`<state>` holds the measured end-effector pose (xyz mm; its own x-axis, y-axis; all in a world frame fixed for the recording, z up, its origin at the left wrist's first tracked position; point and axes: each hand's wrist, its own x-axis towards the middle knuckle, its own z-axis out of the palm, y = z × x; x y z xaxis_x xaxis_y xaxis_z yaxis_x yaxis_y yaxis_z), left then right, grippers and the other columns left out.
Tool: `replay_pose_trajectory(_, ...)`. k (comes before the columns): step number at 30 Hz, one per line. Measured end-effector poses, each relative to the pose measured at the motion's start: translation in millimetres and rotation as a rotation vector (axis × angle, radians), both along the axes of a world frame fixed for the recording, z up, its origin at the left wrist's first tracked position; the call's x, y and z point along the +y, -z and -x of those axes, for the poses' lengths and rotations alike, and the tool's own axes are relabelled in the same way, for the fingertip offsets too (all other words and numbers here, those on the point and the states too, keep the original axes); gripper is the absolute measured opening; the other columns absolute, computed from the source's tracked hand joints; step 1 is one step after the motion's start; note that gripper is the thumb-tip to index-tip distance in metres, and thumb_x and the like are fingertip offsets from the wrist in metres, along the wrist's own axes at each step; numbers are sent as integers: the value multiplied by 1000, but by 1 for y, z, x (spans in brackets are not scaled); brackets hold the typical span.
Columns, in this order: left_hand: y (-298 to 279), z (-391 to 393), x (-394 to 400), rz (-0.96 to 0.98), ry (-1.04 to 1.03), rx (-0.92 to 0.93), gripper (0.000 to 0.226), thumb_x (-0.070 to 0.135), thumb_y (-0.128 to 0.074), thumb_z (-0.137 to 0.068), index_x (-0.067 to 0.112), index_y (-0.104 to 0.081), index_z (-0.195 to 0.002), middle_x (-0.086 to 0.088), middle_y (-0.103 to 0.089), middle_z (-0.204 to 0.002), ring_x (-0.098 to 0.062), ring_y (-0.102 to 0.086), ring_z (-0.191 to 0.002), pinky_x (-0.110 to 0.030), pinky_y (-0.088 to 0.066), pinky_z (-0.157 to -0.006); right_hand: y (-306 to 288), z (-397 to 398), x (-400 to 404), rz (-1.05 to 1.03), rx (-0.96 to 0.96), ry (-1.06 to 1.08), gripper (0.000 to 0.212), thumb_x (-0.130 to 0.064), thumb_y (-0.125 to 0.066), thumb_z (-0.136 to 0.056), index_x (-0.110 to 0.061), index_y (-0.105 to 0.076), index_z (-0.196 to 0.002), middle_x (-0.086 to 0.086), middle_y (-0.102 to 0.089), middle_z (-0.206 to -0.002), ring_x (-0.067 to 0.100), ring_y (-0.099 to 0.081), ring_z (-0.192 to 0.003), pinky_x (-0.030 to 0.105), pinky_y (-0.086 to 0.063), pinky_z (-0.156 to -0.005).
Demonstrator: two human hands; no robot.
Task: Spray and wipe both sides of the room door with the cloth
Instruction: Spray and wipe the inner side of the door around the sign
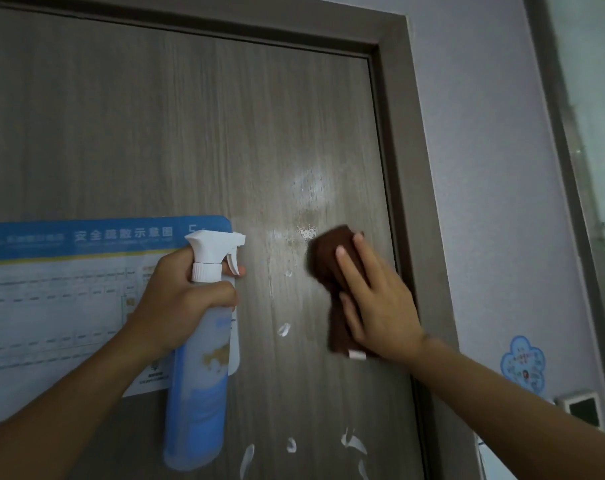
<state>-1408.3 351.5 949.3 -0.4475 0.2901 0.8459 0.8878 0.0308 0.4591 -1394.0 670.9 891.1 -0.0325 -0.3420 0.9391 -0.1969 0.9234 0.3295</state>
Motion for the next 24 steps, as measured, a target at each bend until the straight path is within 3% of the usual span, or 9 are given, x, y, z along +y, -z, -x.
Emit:
replay_pose_trajectory(3,0,0,1,9,-2,-5,39,15,-73,-63,17,-75,-102,-6,-79,-102,-24,-74,-96,-47,-60,-84,-58,5,-1,195,89,-3,60,-28,-45,-105,-7,-32,-160,24,-25,-165,42,-41,-144,54,-45,-111)
replay_pose_trajectory(7,0,0,1,12,-14,-3,35,13,-72,-64,15,-76,-99,-6,-79,-101,-25,-74,-94,-43,-58,-81,-109,9,-17,379,154,-13,59,-25,-50,-97,-10,-40,-154,21,-31,-163,38,-45,-139,51,-45,-110)
replay_pose_trajectory(9,-1,0,1,10,-16,-6,35,13,-73,-64,14,-76,-99,-6,-79,-101,-25,-74,-92,-45,-60,-80,-101,9,-27,365,167,-24,58,-29,-52,-99,-10,-43,-153,21,-31,-163,37,-47,-137,49,-44,-110)
replay_pose_trajectory(12,0,-1,1,4,-21,-2,35,13,-73,-64,13,-75,-99,-7,-79,-101,-26,-74,-93,-48,-60,-82,-59,8,-30,155,106,-61,58,-36,-55,-103,-9,-46,-153,21,-30,-164,37,-47,-138,50,-44,-108)
replay_pose_trajectory(17,1,-4,2,5,-37,0,33,14,-73,-64,11,-75,-96,-6,-79,-99,-24,-74,-93,-43,-59,-81,-6,-2,-1,-119,16,-13,50,-23,-61,-101,-8,-53,-148,21,-35,-162,39,-45,-143,54,-46,-108)
replay_pose_trajectory(24,0,-6,4,15,-61,7,33,16,-74,-64,9,-74,-97,-9,-78,-97,-26,-73,-91,-47,-59,-81,-115,0,-24,244,103,-18,57,-29,-49,-104,-14,-38,-157,16,-31,-164,36,-45,-140,52,-50,-107)
